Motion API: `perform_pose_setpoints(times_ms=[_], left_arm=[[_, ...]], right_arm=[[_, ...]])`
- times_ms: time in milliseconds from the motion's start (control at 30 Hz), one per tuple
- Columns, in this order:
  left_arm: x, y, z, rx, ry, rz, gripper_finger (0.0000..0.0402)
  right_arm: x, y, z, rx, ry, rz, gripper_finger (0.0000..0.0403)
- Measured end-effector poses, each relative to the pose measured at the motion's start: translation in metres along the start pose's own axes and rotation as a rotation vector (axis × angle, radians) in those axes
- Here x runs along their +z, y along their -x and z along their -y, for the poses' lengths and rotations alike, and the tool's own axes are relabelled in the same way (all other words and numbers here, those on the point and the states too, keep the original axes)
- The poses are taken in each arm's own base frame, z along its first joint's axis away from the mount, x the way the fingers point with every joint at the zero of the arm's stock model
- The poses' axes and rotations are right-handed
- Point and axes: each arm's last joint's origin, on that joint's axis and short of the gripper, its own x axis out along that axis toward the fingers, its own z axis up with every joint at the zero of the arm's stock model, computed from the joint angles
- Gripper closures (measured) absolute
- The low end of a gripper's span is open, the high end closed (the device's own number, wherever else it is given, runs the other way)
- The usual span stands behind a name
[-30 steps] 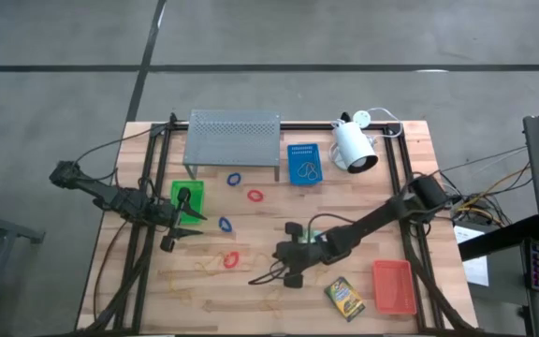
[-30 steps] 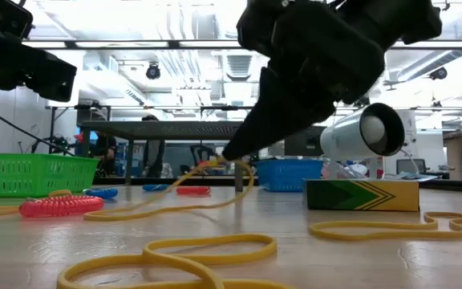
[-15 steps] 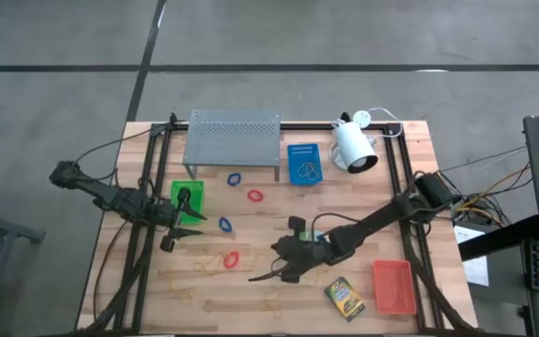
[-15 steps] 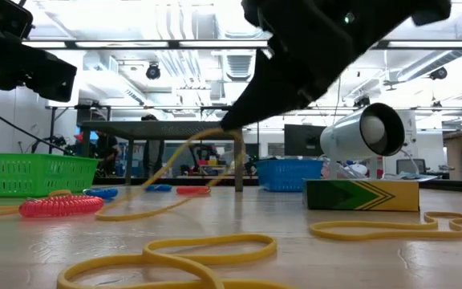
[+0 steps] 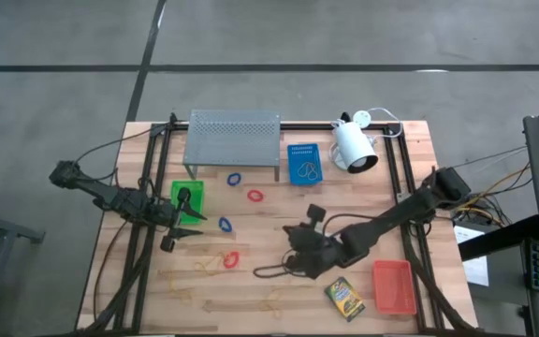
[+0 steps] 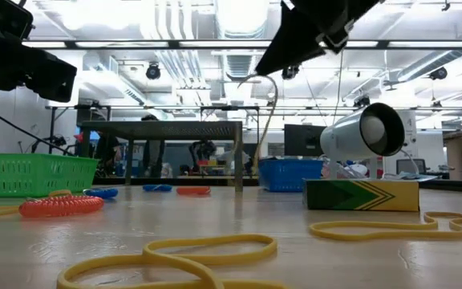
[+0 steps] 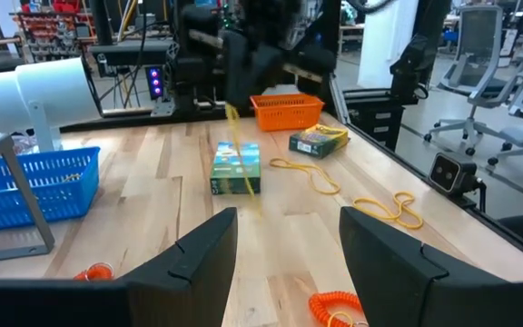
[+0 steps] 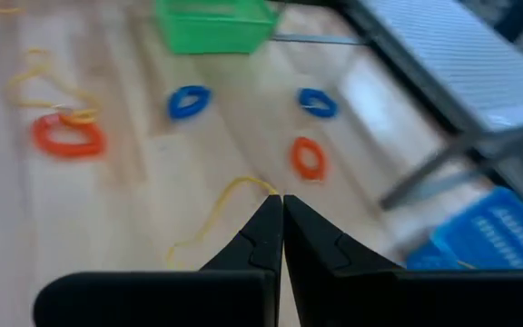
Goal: Pick & Place Office Desk Supplies
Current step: Put the yellow rubber band into the blue bin
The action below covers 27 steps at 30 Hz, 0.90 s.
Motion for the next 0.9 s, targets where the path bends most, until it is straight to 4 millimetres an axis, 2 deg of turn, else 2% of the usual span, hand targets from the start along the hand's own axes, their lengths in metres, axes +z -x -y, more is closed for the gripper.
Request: perform_pose_setpoints(times_ms=[300,467,733,900], left_arm=[[-0.001,-0.001,0.000,0.000,-0.002,-0.013,0.0201],[-0.002,-0.001,0.000,0.000,-0.004,-0.021,0.0201],[-0.002,-0.002,0.000,0.000,-0.005,-0.027,0.0201],[-0.002,-0.002,0.000,0.000,-0.005,-0.027,0.0201]], right_arm=[[0.016,0.017,0.025,-0.156,-0.036,0.049,0.0395],[0.023,0.021,0.055,-0.173,-0.171,-0.011,0.0395],[0.038,0.019,0.104,-0.145,-0.246,-0.110,0.0395],[0.043,0.010,0.135,-0.147,-0.269,-0.155,0.0395]])
